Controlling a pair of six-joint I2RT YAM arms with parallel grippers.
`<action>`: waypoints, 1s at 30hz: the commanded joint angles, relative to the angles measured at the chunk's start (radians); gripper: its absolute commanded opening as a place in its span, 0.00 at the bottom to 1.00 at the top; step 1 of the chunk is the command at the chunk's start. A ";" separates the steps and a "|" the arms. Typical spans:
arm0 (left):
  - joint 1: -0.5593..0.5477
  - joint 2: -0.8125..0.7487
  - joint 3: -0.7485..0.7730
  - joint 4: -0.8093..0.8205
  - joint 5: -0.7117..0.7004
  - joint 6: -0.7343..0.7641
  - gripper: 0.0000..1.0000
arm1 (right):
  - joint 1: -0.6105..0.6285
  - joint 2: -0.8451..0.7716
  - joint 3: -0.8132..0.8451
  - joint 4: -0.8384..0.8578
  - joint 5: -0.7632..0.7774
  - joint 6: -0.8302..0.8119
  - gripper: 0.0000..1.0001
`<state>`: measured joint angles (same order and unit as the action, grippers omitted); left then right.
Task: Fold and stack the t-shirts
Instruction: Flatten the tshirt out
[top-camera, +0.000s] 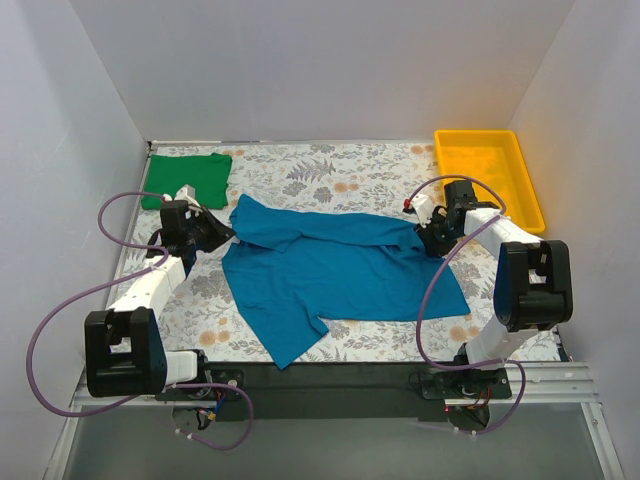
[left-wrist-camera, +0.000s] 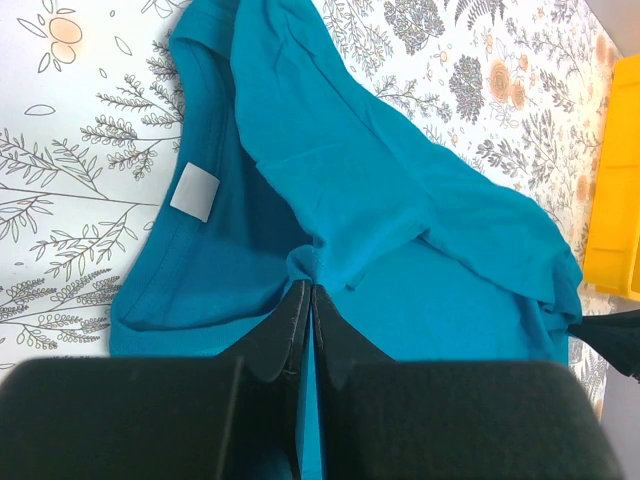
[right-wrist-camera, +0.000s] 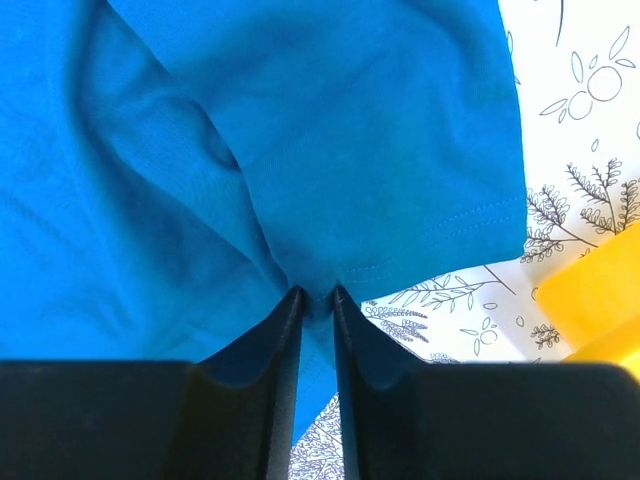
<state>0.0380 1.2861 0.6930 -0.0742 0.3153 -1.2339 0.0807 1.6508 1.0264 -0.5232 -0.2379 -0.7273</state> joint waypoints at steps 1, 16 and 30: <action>0.003 -0.034 -0.013 0.017 0.011 0.016 0.00 | 0.005 0.000 0.029 0.000 -0.001 0.016 0.27; 0.003 -0.031 -0.013 0.021 0.018 0.016 0.00 | 0.005 -0.017 0.044 0.000 0.003 0.020 0.32; 0.003 -0.031 -0.013 0.022 0.025 0.016 0.00 | 0.005 -0.048 0.061 0.000 0.014 0.020 0.01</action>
<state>0.0380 1.2861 0.6926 -0.0738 0.3271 -1.2339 0.0807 1.6489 1.0454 -0.5232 -0.2222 -0.7082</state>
